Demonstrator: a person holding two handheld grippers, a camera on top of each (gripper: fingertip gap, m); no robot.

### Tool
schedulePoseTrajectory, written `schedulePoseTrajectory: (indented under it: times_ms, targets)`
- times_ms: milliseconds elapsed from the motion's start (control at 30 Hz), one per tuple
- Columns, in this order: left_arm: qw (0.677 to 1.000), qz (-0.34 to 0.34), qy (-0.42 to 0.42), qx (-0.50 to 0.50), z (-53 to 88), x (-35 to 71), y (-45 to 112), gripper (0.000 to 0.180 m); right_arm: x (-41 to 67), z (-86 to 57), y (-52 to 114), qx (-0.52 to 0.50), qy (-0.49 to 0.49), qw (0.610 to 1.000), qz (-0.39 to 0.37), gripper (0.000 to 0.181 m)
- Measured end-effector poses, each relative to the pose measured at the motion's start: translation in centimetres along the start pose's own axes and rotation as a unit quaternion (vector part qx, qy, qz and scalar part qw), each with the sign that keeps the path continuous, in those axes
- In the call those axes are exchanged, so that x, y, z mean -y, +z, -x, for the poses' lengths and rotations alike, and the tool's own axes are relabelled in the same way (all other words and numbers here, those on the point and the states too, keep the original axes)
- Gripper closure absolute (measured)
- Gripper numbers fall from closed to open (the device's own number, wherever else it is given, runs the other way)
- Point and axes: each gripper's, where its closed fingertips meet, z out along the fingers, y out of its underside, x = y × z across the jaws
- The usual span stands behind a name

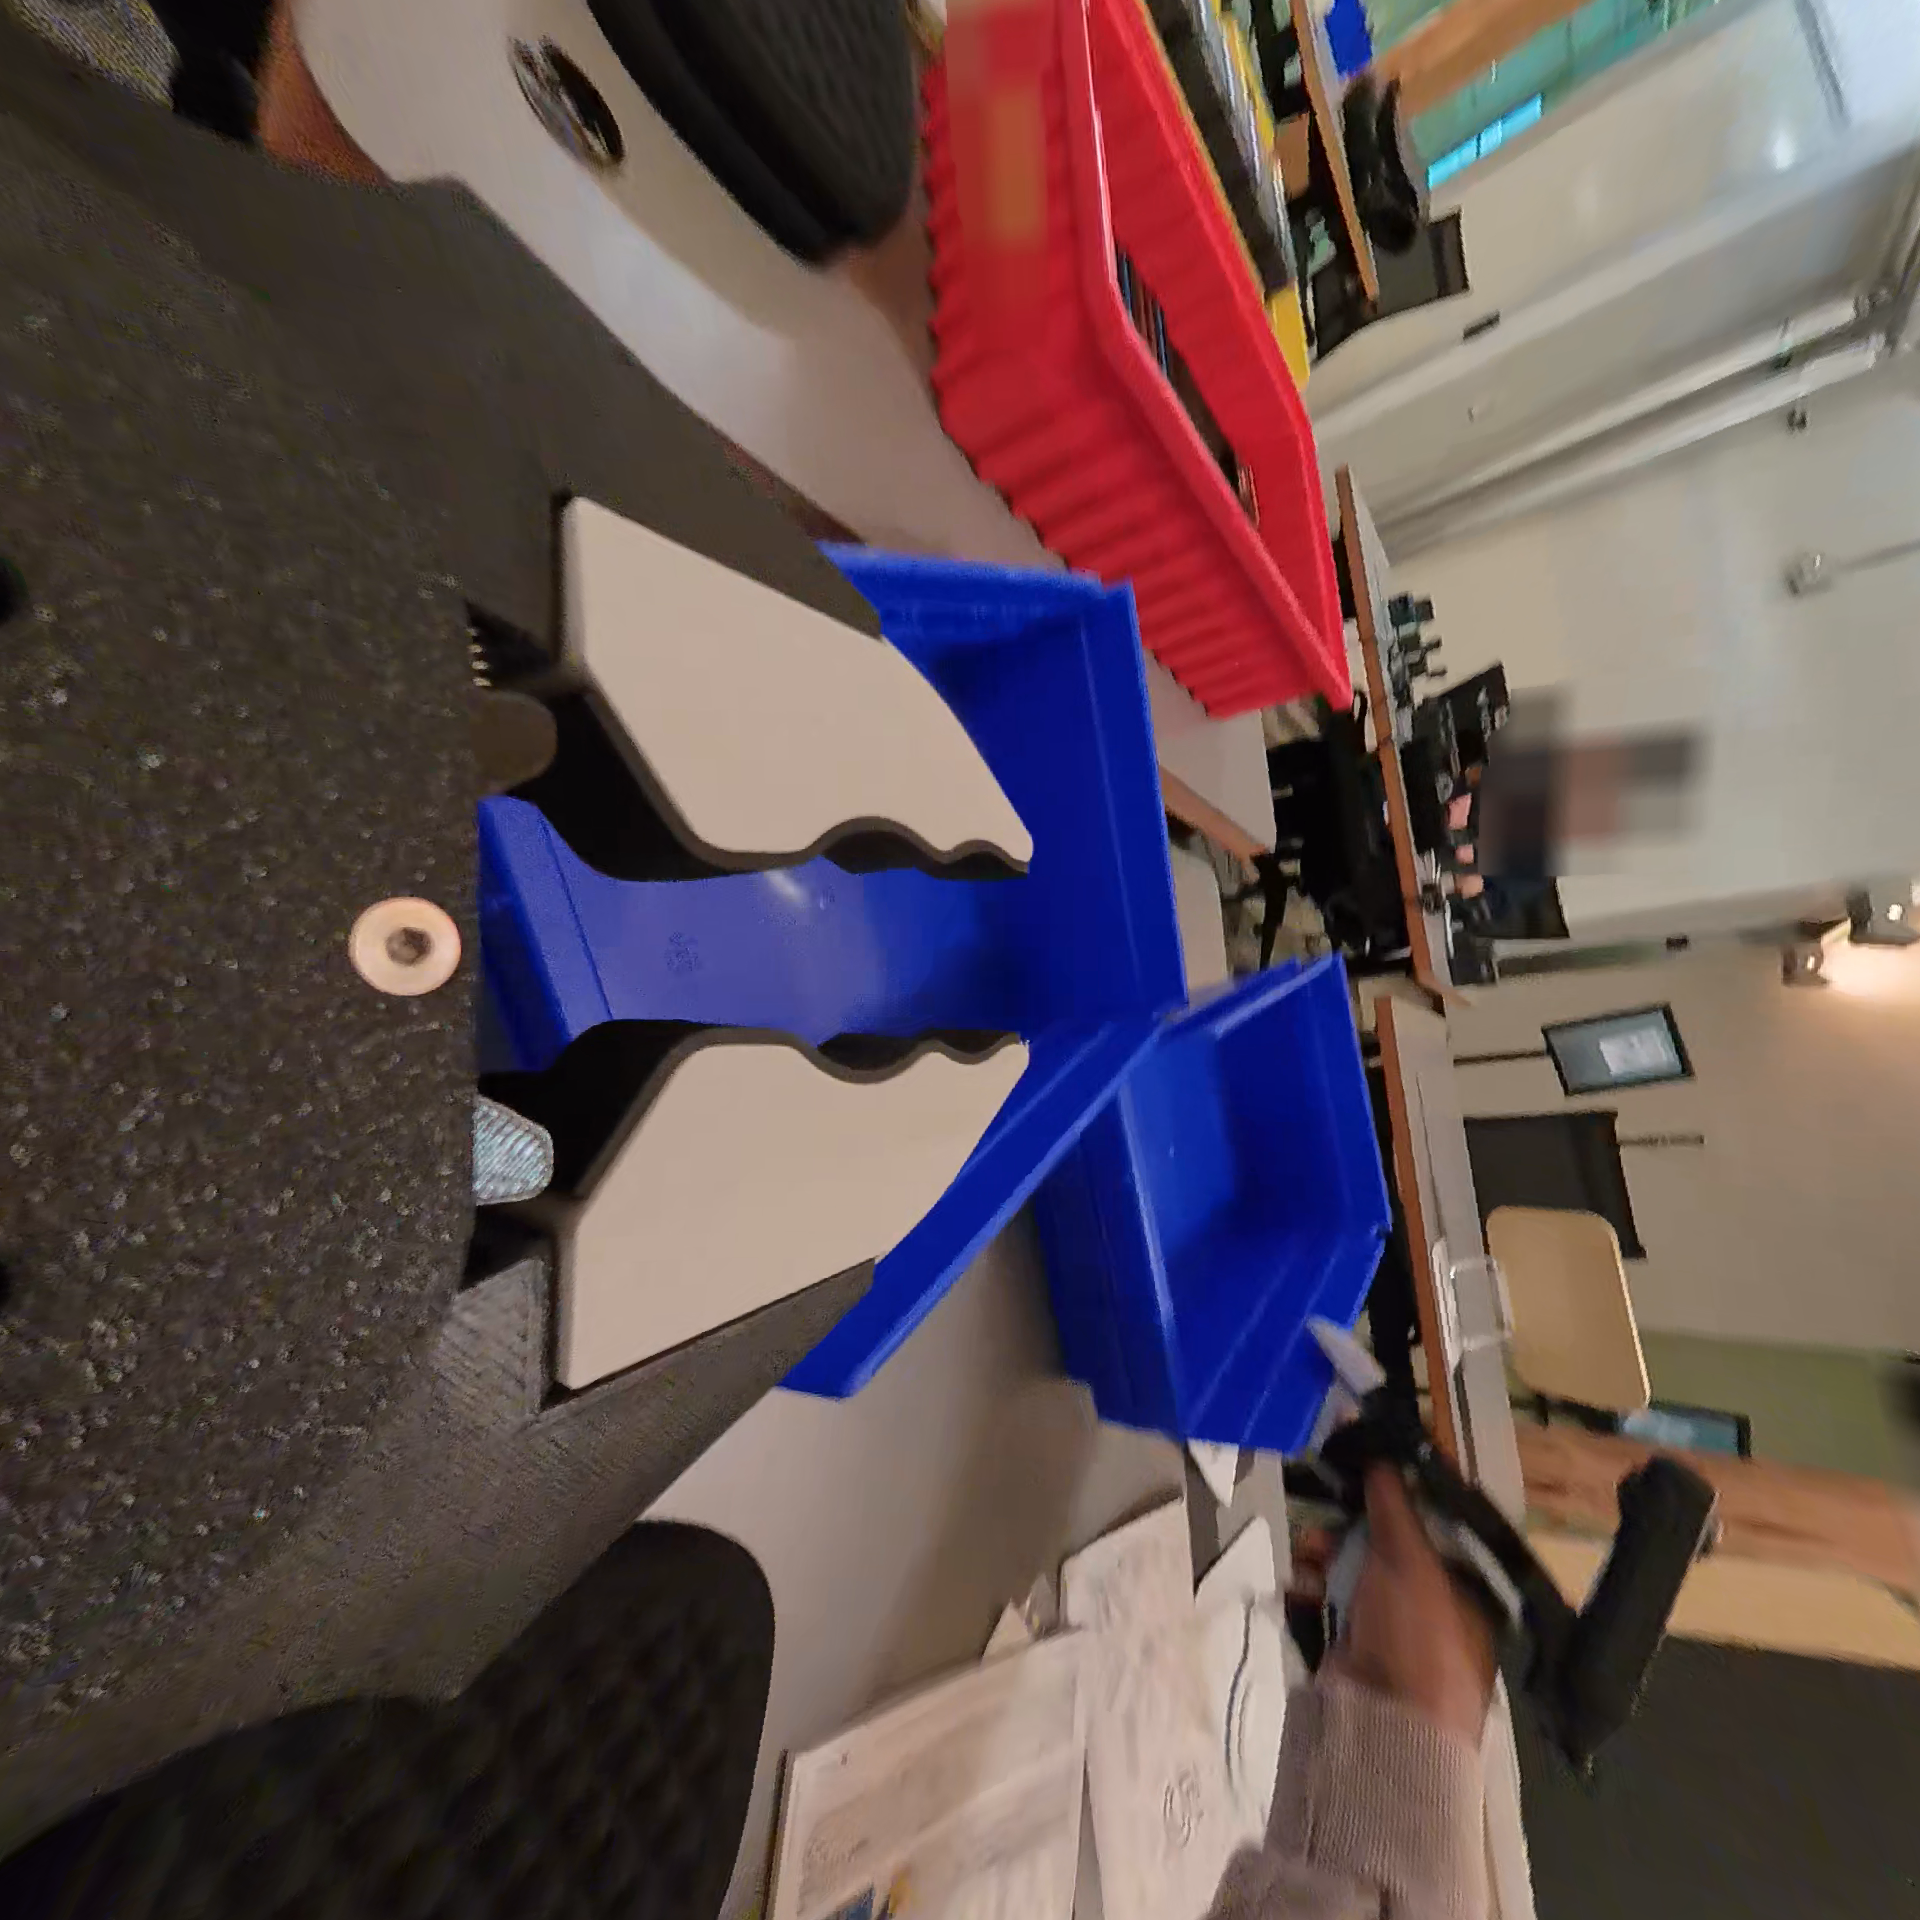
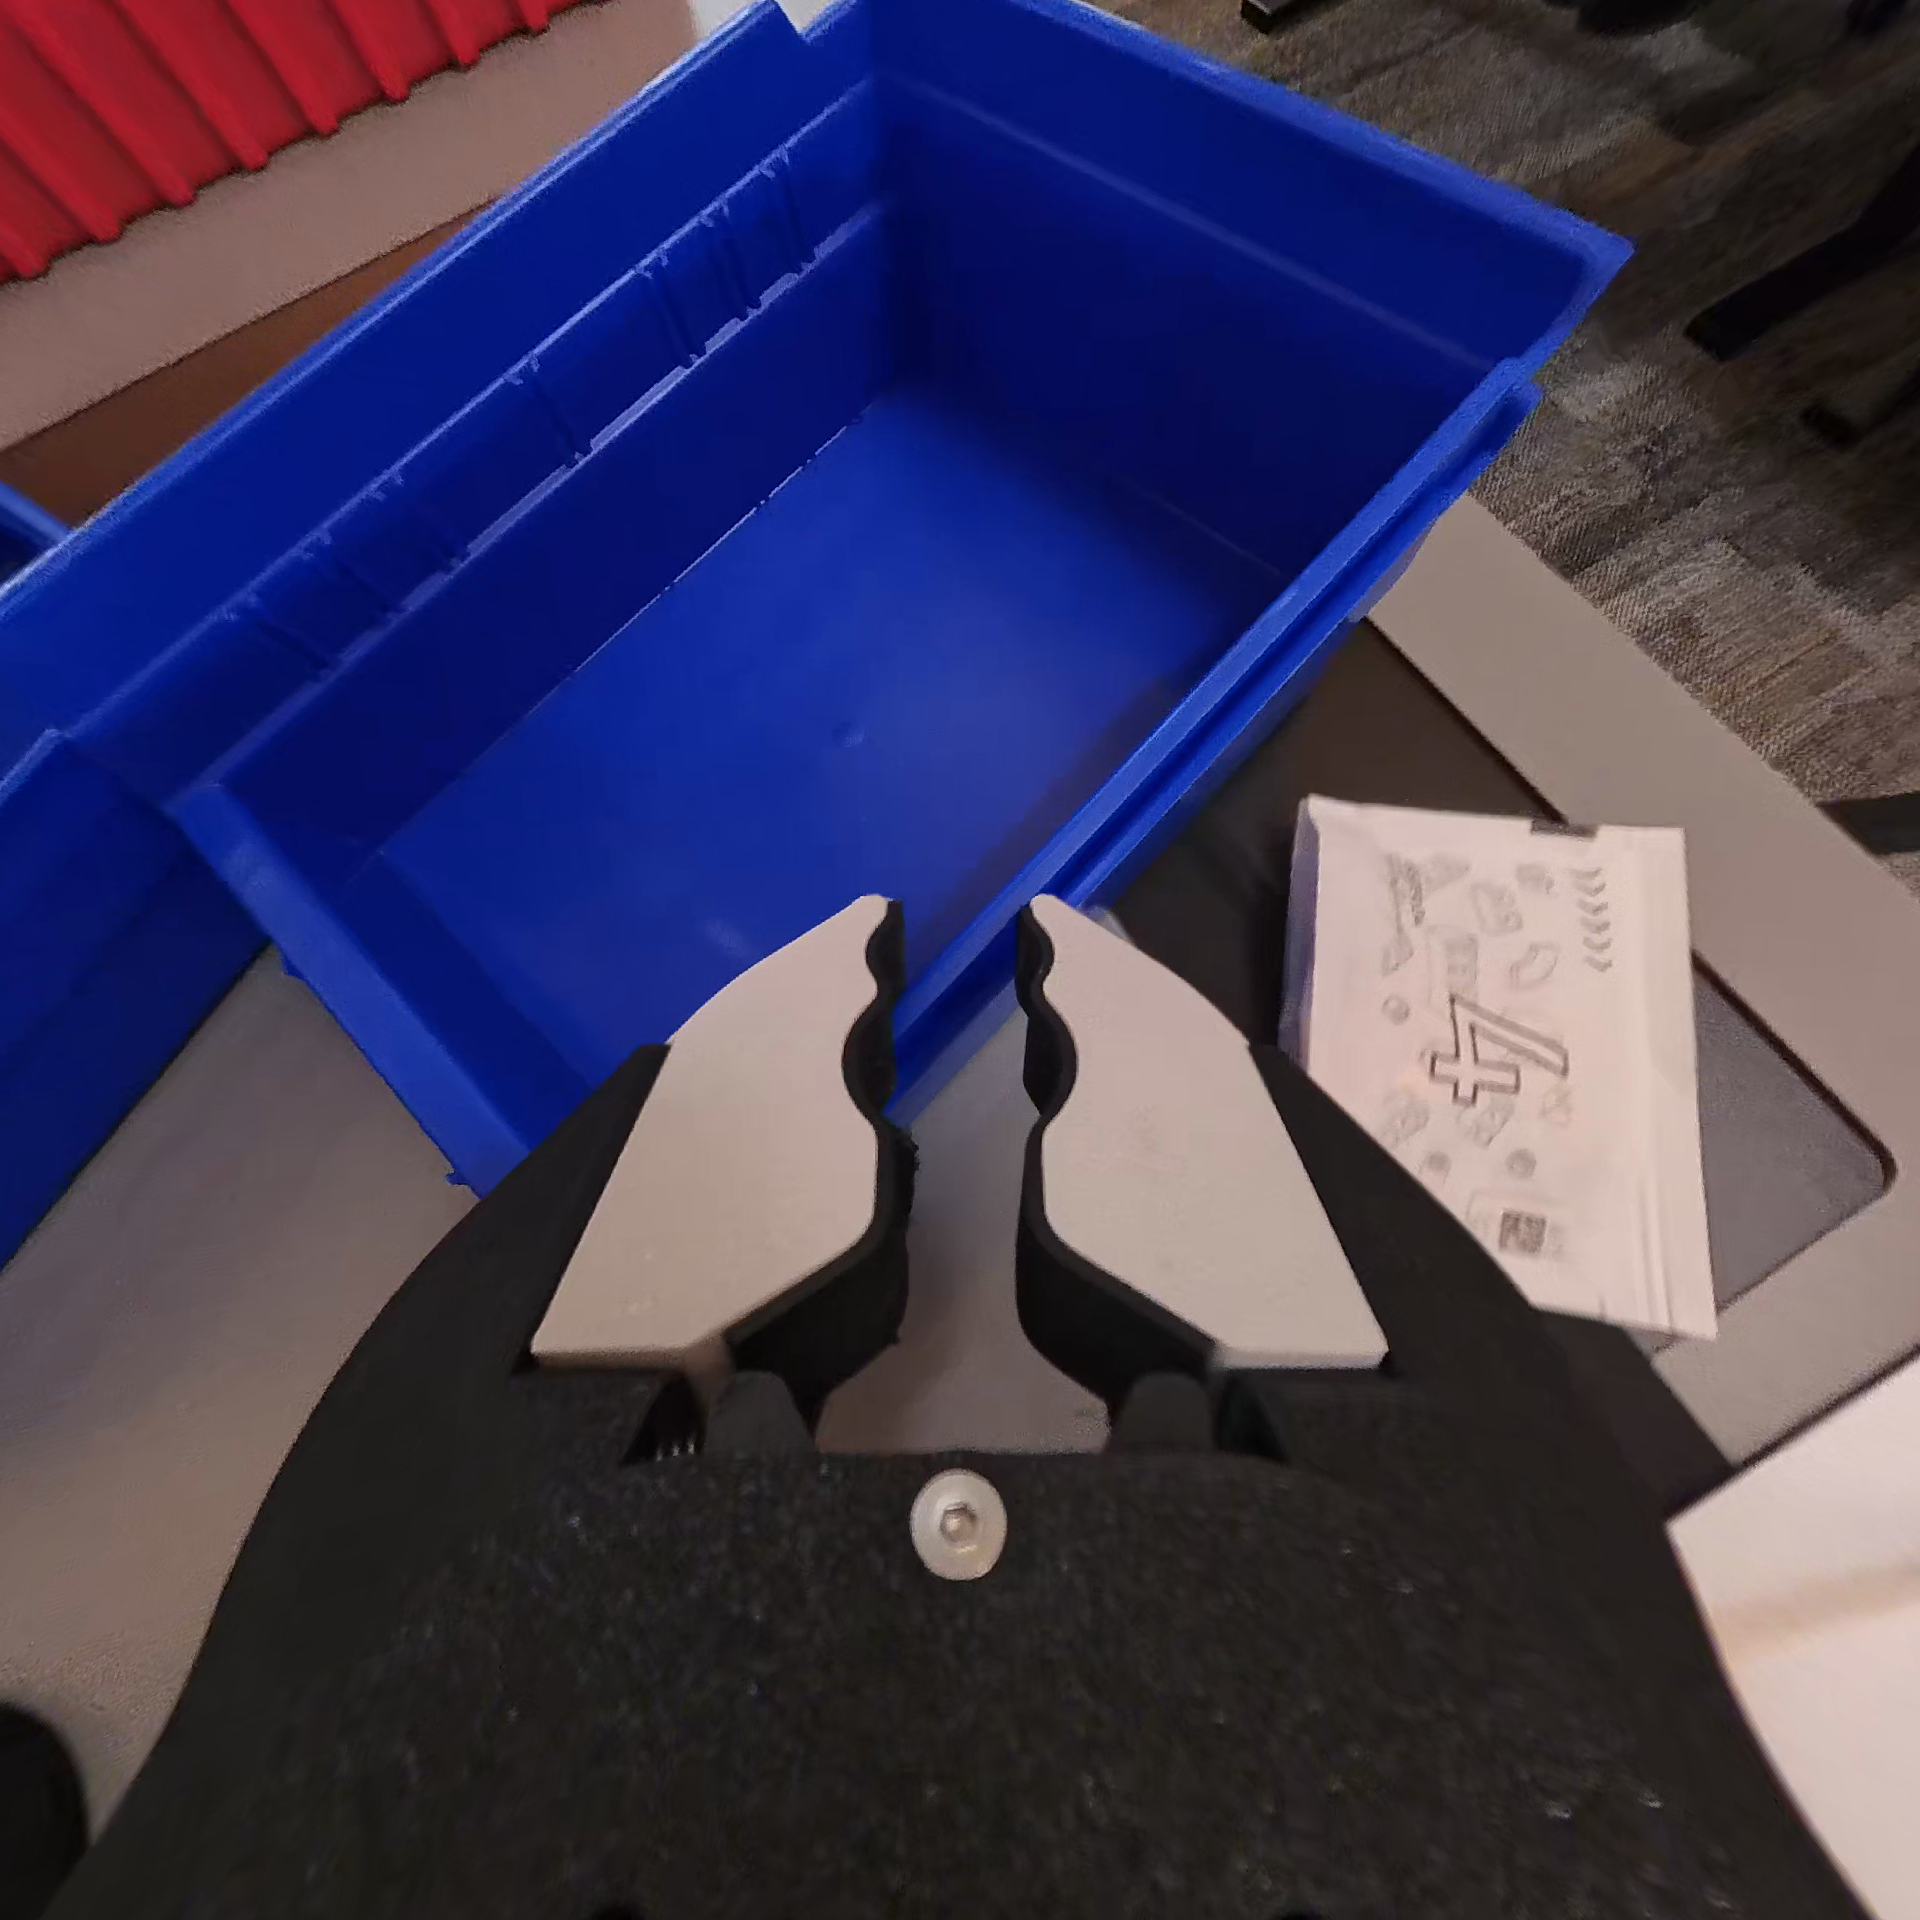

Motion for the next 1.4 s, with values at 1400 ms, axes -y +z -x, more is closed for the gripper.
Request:
schedulePoseTrajectory:
  times_ms: [1400]
  targets:
    - [0.985,0.17,-0.014,0.025,2.9,-8.3,0.4,0.135,-10.5,28.1,-2.8,0.374,-0.087,0.922,0.055,0.126]
